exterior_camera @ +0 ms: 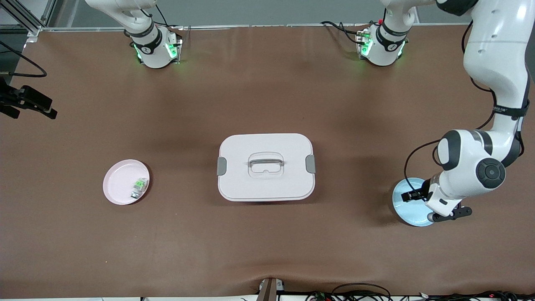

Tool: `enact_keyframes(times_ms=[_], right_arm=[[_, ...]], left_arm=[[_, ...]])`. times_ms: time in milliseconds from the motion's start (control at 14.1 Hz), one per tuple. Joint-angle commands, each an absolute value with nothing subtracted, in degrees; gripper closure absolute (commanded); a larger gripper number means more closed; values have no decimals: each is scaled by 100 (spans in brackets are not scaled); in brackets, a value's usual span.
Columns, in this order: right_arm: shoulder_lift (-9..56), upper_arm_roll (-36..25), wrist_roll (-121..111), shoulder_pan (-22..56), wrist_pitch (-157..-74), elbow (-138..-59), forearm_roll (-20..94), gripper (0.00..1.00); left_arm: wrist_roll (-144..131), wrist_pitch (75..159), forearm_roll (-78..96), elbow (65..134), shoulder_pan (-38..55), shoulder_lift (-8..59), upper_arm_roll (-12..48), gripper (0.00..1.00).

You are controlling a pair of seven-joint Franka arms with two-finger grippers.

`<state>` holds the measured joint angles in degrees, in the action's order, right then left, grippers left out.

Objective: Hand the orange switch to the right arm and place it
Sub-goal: 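Lift the orange switch with the left gripper toward the white box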

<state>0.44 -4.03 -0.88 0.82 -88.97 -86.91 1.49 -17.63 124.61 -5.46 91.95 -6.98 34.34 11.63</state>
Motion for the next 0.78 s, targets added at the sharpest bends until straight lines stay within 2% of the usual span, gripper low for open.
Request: enact_keyframes(times_ms=[0, 354, 708], right_arm=[[9, -360, -149, 53, -8912, -8710, 105, 0], [9, -360, -114, 62, -8886, -8701, 97, 0], [9, -360, -114, 62, -8886, -8701, 105, 0]], left_arm=[[-2038, 11955, -432, 9316, -738, 2954, 1388, 98], [-2214, 10997, 429, 9316, -712, 2313, 1564, 98], [-3320, 10469, 842, 9238, -738, 1890, 2117, 100]])
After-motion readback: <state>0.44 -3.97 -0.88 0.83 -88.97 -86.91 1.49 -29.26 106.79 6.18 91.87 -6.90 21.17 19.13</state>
